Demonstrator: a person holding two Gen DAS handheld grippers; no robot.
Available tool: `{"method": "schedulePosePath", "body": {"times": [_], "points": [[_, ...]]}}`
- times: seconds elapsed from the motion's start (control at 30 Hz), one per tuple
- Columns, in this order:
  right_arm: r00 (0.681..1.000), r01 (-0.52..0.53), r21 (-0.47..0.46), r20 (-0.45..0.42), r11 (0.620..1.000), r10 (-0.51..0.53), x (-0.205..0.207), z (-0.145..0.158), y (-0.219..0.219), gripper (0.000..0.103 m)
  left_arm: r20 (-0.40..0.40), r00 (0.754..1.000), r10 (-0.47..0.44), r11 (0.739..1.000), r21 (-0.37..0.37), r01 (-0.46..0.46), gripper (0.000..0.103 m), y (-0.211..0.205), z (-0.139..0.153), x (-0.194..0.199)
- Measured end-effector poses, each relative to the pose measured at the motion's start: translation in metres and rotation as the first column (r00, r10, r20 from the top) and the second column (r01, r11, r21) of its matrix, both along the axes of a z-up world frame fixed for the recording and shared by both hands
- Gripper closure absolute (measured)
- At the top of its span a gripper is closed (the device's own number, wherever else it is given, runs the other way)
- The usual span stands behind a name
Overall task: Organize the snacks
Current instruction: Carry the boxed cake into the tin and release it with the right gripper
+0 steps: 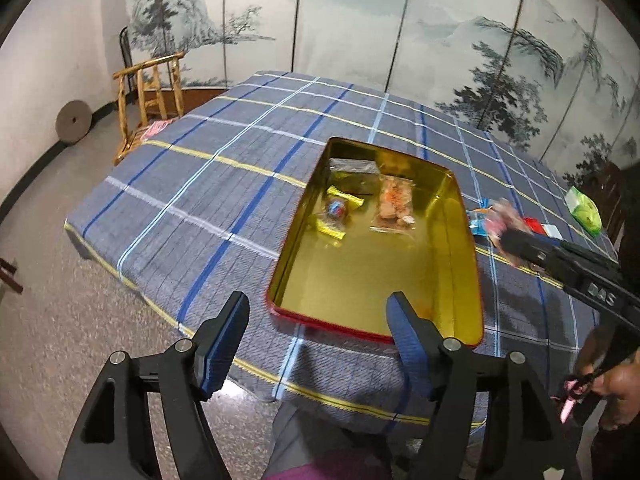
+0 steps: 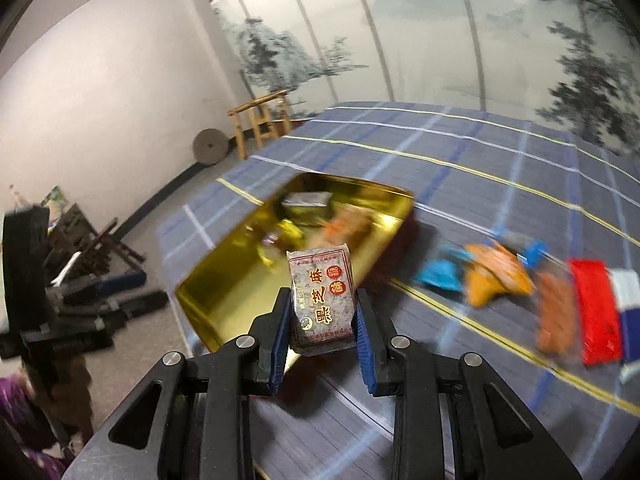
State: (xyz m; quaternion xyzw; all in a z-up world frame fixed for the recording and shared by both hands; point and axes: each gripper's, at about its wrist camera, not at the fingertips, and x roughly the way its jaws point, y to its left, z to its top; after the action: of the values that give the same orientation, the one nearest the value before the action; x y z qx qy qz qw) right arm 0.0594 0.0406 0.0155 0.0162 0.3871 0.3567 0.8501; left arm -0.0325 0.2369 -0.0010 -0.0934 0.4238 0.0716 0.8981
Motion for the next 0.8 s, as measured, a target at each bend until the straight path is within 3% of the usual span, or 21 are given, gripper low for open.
{"method": "schedulePosePath", "body": {"times": [0.17,0.3,0.5,0.8], "points": [[0.997,-0.043,-0.021,-0.065,0.999,0.042,0.02,-0.013,0.045,0.072,0.012,0.999,0.033,0.999,0.025,-0.033,0.031,0.009,0.003,-0.007],[0.992,-0.059,-0.028,-0.115,0.998,0.056,0.03,-0.028,0.07,0.072,0.03,0.999,0.041,0.997,0.058,-0.043,0.021,0.011,0.008,-0.013],[0.984,-0.091,-0.089,-0.16,0.992,0.076,0.034,-0.045,0.104,0.072,0.045,0.998,0.033,0.993,0.111,-0.038,0.018,0.01,0.011,-0.016],[0.975,-0.144,-0.135,-0.188,0.98,0.118,0.029,-0.054,0.139,0.072,0.041,0.998,0.037,0.99,0.132,-0.042,0.015,0.015,0.01,-0.018]]}}
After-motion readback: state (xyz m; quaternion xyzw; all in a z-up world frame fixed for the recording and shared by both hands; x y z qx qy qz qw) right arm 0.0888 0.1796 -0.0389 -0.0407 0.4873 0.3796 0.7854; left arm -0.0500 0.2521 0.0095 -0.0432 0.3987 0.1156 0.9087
